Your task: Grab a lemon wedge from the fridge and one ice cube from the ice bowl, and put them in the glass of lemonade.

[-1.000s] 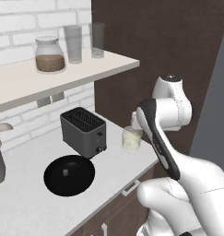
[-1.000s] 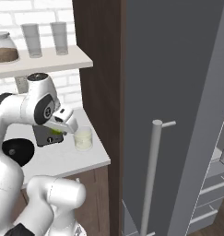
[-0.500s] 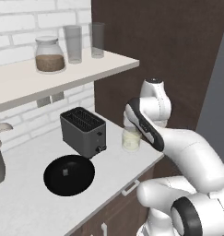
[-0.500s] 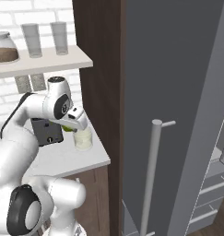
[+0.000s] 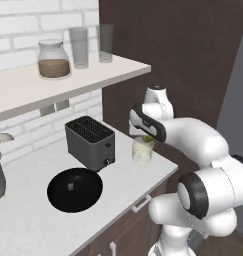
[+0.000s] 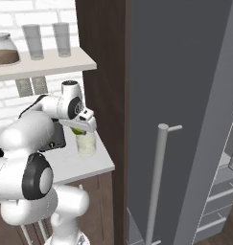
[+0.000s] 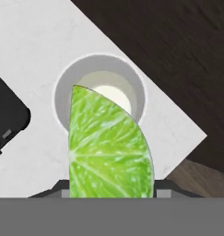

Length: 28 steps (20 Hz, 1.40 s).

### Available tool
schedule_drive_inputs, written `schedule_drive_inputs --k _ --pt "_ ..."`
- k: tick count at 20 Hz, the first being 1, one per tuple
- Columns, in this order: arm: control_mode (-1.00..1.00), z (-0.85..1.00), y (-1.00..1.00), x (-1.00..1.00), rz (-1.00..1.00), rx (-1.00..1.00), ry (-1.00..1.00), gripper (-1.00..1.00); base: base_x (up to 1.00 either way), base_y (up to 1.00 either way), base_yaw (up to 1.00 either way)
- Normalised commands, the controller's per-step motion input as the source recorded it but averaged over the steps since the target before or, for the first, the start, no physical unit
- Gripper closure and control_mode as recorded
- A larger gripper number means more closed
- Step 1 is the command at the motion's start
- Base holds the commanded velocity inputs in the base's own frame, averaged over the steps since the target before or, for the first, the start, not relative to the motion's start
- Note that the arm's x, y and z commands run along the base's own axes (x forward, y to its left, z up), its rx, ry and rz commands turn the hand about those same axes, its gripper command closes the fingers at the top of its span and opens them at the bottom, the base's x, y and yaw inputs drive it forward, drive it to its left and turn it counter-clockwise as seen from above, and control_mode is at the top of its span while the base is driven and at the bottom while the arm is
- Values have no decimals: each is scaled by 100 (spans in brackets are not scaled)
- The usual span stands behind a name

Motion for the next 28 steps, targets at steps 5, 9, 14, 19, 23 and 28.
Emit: schedule_drive_inputs --k 5,9,14,19,23,28 --pt "-100 -32 0 16 0 0 0 100 0 0 0" --pt "-100 0 0 9 0 0 0 100 0 0 0" --pt "-100 0 6 33 -8 0 4 100 0 0 0" --pt "-100 0 0 38 -12 0 10 100 0 0 0" --pt "-100 4 0 22 -7 0 12 100 0 0 0" --pt "-100 0 0 -10 2 0 -1 100 0 0 0"
